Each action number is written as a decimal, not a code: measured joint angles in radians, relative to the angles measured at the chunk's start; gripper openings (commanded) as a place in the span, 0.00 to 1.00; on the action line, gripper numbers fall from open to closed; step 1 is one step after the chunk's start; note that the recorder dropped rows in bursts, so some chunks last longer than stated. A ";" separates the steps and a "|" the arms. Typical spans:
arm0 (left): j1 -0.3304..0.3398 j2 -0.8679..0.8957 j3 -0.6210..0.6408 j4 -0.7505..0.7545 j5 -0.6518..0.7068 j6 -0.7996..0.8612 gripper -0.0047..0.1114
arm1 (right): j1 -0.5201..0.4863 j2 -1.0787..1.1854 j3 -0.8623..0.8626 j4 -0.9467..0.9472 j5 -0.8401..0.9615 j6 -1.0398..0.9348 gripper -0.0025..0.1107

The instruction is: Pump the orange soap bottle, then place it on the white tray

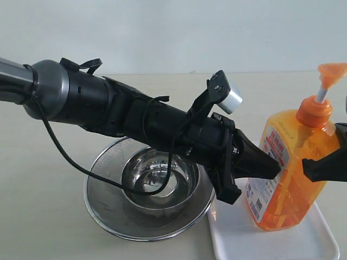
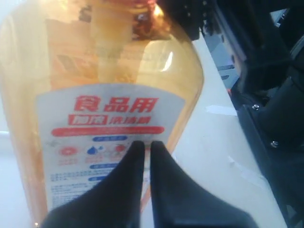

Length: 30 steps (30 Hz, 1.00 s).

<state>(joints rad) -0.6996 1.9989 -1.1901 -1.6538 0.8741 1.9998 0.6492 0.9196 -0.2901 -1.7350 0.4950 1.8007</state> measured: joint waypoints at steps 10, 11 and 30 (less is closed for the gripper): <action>0.056 -0.039 0.000 0.015 -0.051 -0.013 0.08 | 0.000 -0.046 0.000 0.172 0.143 -0.149 0.02; 0.069 -0.049 0.000 0.028 -0.053 -0.017 0.08 | 0.000 -0.061 0.000 0.189 0.152 -0.161 0.02; 0.397 -0.447 -0.001 0.437 -0.308 -0.387 0.08 | 0.000 -0.658 0.000 0.474 0.152 -0.420 0.02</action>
<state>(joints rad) -0.3022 1.5516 -1.1909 -1.2166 0.5658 1.6126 0.6492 0.2614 -0.2901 -1.2607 0.6473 1.3802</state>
